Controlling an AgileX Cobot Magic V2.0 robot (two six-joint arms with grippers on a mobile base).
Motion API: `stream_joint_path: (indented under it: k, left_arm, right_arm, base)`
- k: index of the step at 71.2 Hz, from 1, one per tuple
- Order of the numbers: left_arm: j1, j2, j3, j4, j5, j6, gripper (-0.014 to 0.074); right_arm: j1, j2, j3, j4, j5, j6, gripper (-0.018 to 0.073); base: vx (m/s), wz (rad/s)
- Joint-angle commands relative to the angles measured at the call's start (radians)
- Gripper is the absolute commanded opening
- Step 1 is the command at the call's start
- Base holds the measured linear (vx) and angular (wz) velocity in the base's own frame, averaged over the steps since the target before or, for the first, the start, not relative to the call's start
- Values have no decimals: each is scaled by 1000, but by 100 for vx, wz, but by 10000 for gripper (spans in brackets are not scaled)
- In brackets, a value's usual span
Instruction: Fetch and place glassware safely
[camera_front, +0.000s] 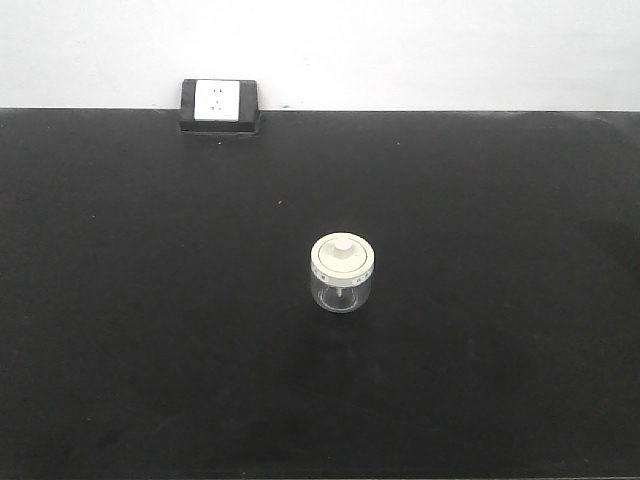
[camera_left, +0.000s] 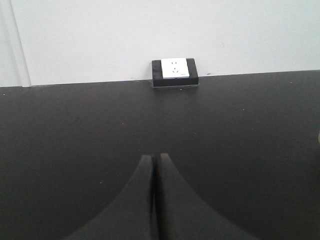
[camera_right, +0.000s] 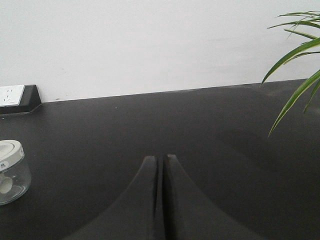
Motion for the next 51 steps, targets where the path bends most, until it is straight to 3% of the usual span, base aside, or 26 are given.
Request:
stream_joint_path:
  k: [1,51]
  left_arm:
    - [-4,-12,28,-7,-80,-5,-7]
    - [-4,-12,28,-7,-80,-5,-7]
  right_arm:
    - [-5,-9,20,-5,-82,-2,-1]
    - [-6,-9,20,-5,-82,-2,-1]
  base:
    - [0,0]
    - [0,0]
